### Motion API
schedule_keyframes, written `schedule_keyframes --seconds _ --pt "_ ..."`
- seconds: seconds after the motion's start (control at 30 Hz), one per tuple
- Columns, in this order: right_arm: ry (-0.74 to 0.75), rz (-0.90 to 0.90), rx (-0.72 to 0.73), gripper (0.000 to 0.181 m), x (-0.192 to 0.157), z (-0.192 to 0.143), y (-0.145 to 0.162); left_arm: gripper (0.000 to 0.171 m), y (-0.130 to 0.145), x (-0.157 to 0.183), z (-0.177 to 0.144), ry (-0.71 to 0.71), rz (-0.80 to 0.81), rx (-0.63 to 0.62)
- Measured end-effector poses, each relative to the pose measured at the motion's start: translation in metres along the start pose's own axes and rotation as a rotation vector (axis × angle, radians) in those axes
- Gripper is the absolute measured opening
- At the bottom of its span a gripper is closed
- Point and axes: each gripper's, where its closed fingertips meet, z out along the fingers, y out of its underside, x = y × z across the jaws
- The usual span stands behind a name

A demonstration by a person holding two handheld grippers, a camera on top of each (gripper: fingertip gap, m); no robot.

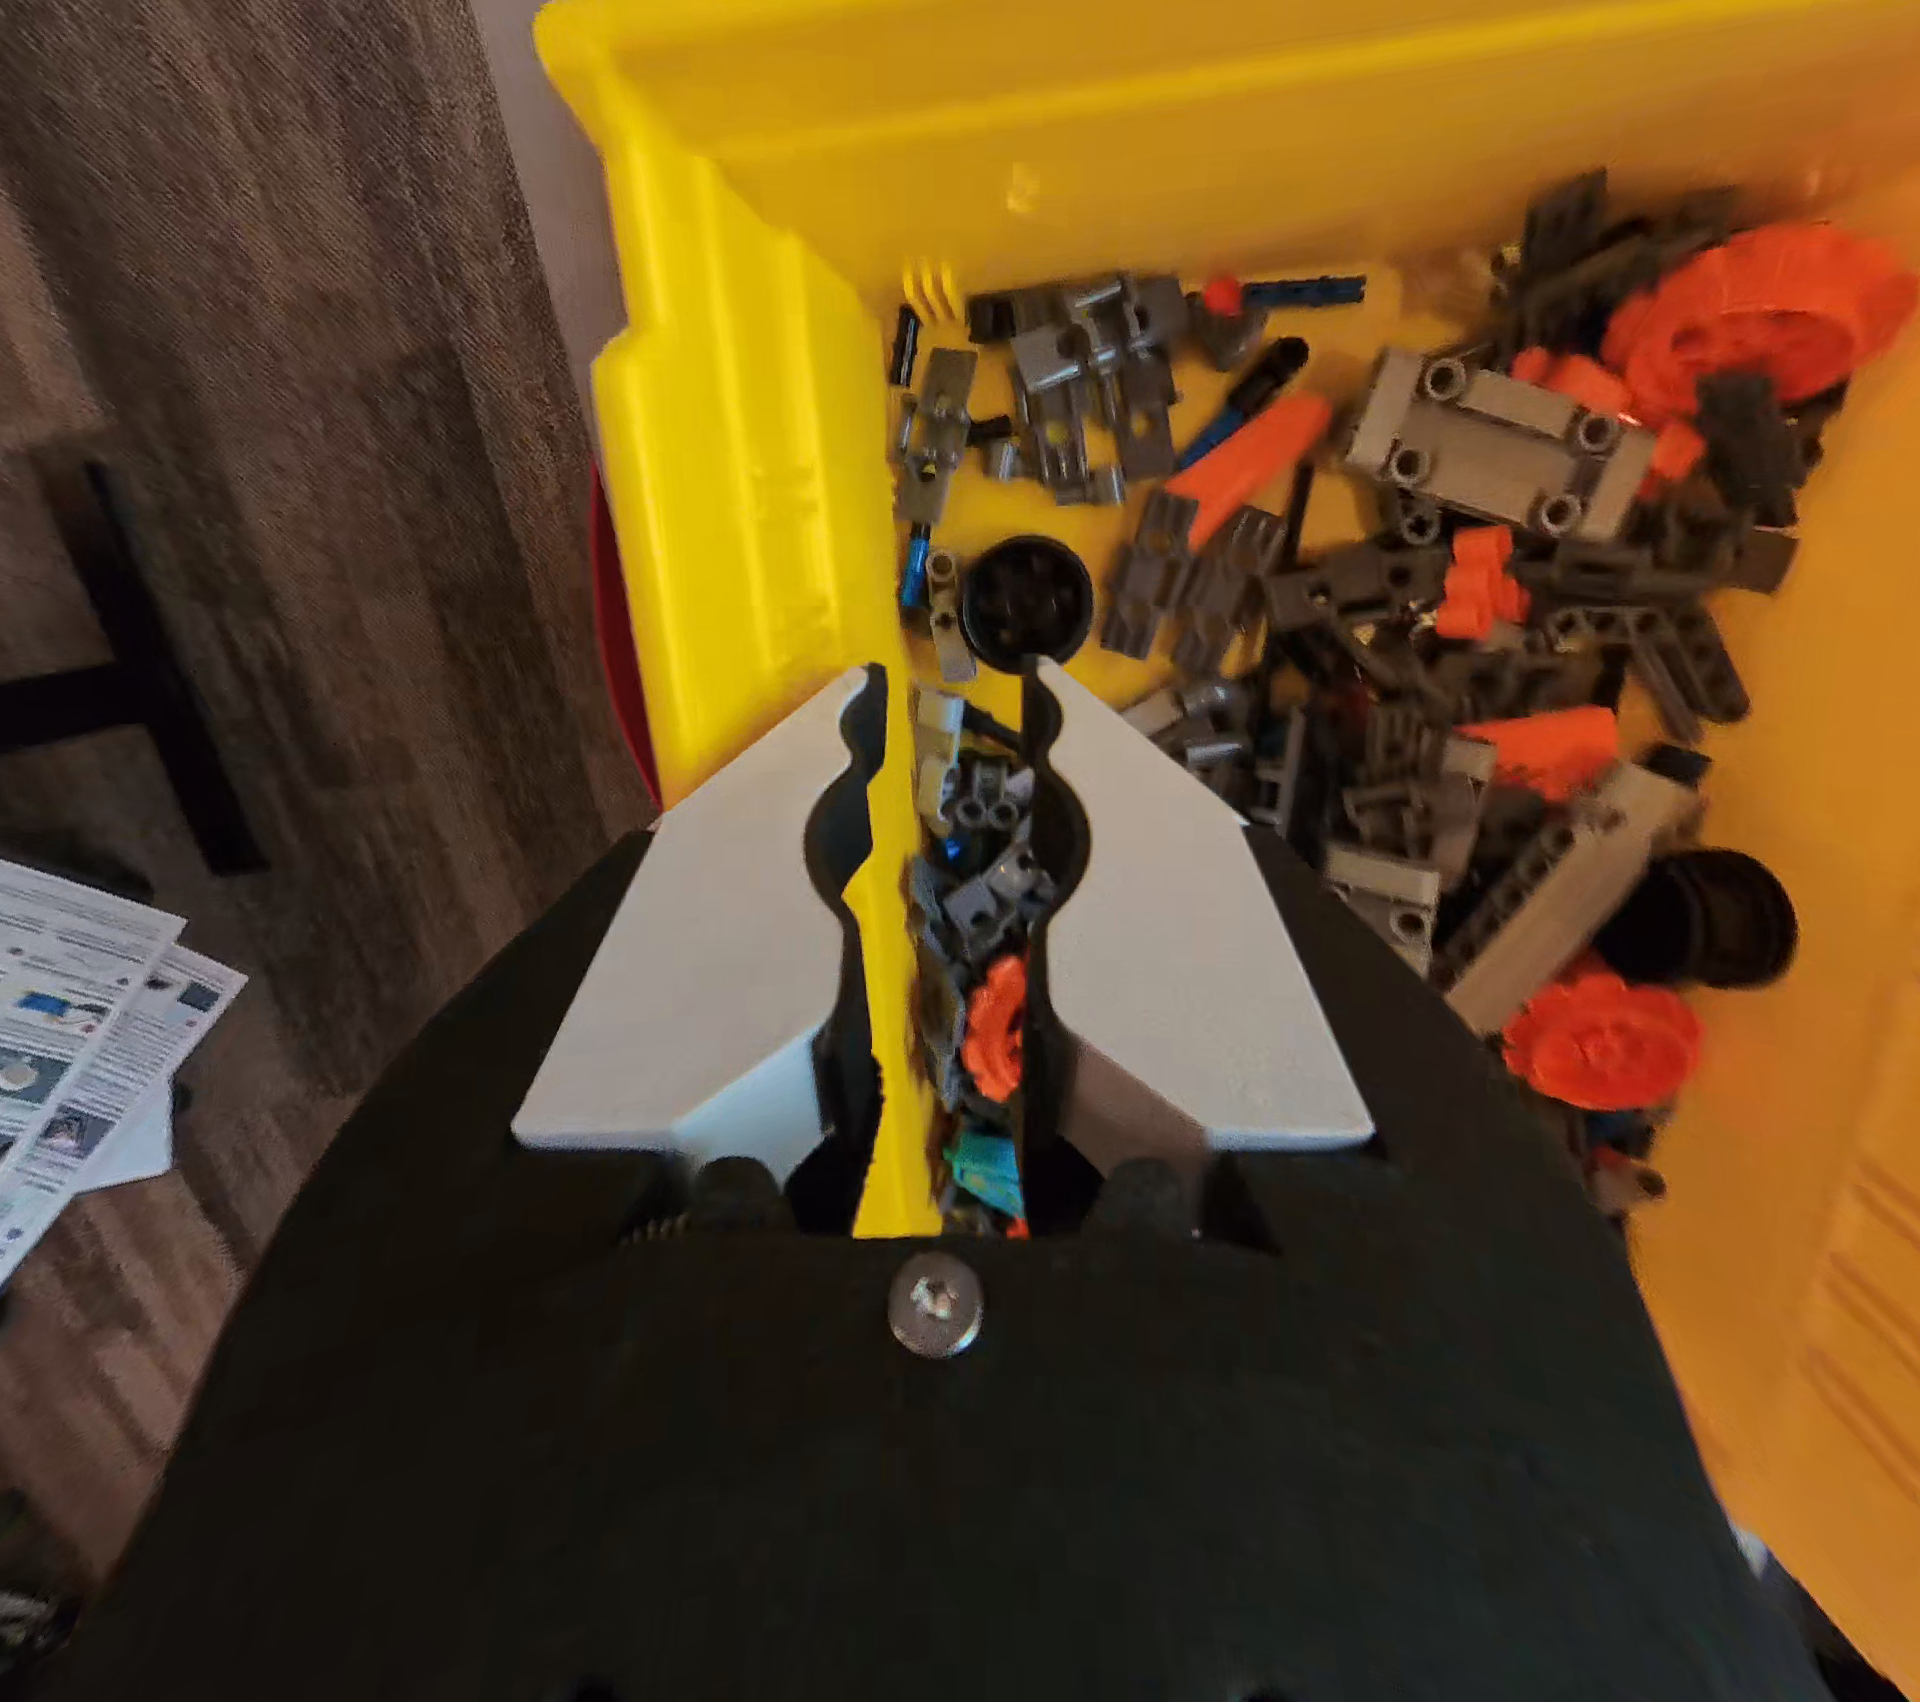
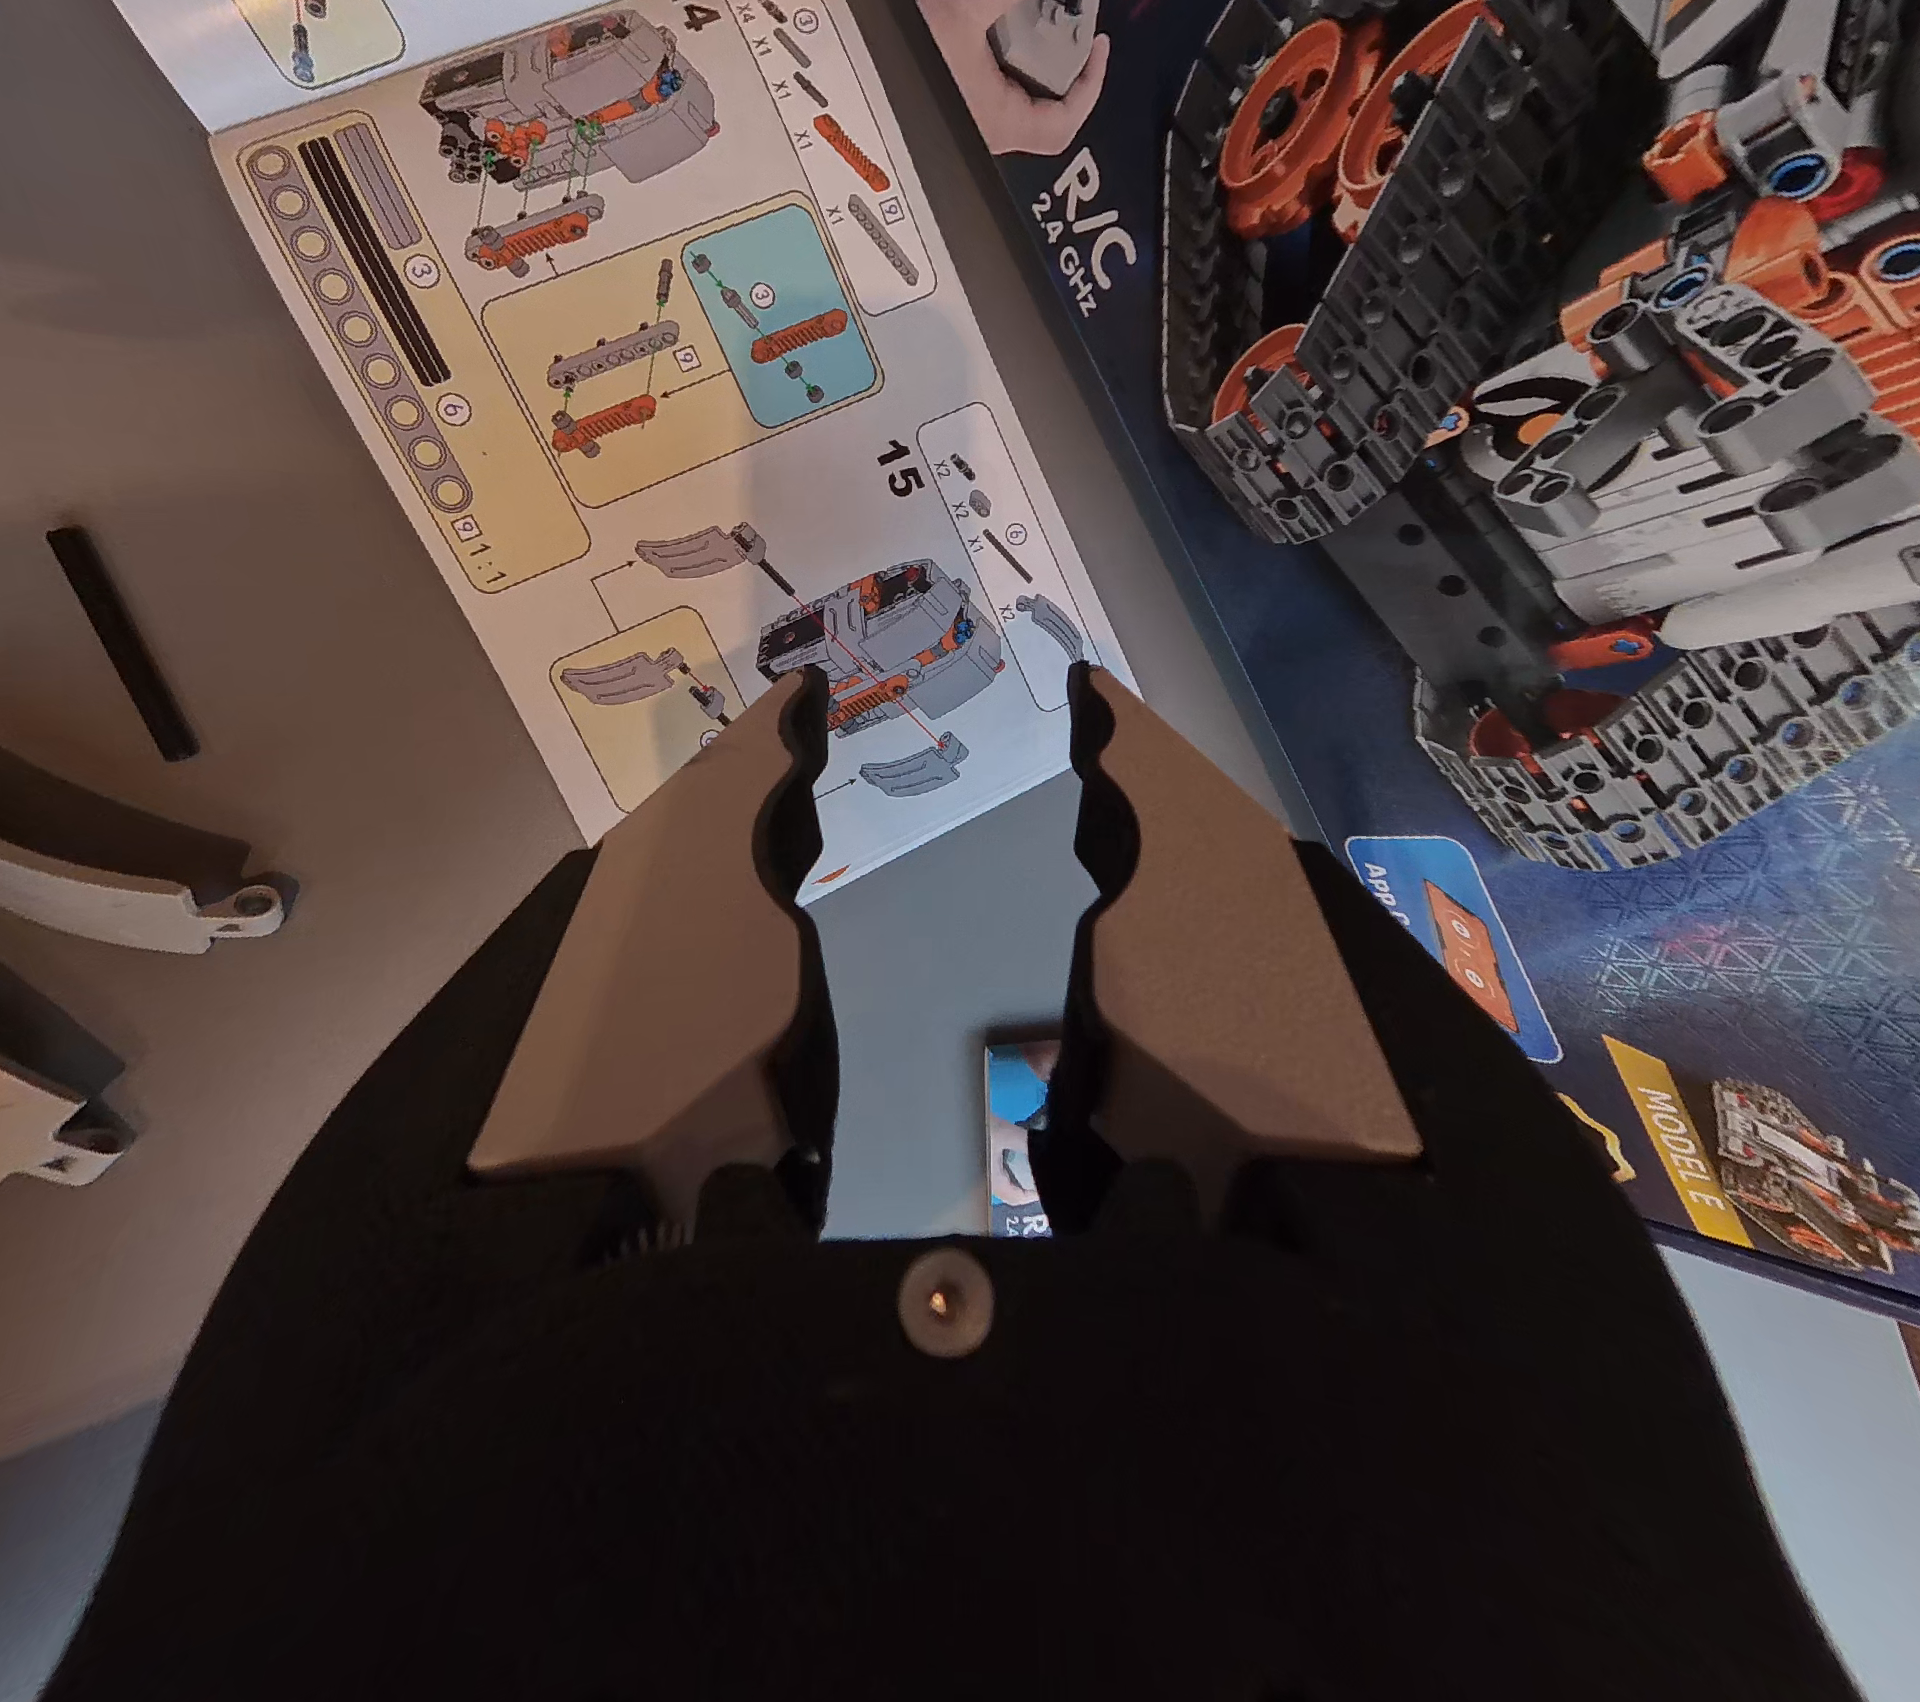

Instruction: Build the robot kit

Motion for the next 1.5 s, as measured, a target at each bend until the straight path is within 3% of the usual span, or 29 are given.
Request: schedule_keyframes --seconds 0.2,0.37,0.57,0.77,0.83,0.97,1.17,1.37,1.5 --pt "0.001 0.001 0.004 0.045 0.001 0.000 0.000 0.004 0.007 -0.005 0.027 -0.155 0.163 -0.125" --pt "-0.001 -0.002 0.001 0.045 0.000 0.001 -0.001 0.000 -0.003 0.032 0.034 0.044 0.193 -0.067" --pt "0.000 -0.004 0.002 0.045 -0.001 0.001 -0.001 0.000 0.000 -0.004 0.027 -0.110 0.102 -0.079" --pt "0.000 -0.006 0.008 0.045 -0.001 -0.001 -0.003 0.000 0.005 -0.012 0.032 -0.249 0.243 -0.139" --pt "0.000 -0.006 0.010 0.045 -0.001 -0.001 -0.003 0.000 0.005 -0.010 0.032 -0.230 0.234 -0.132" --pt "-0.002 -0.006 0.011 0.045 -0.001 -0.001 -0.003 0.000 0.014 0.013 0.035 -0.029 0.189 -0.142" --pt "-0.008 -0.011 0.001 0.046 -0.003 0.003 -0.002 0.000 -0.004 -0.007 0.012 -0.099 0.115 -0.003" --pt "-0.002 -0.013 0.005 0.045 -0.002 0.001 -0.003 0.000 0.016 -0.010 0.013 -0.145 0.149 -0.116" --pt "0.001 -0.008 0.005 0.046 0.000 0.000 -0.002 0.000 0.052 0.006 0.000 -0.061 0.038 -0.271"
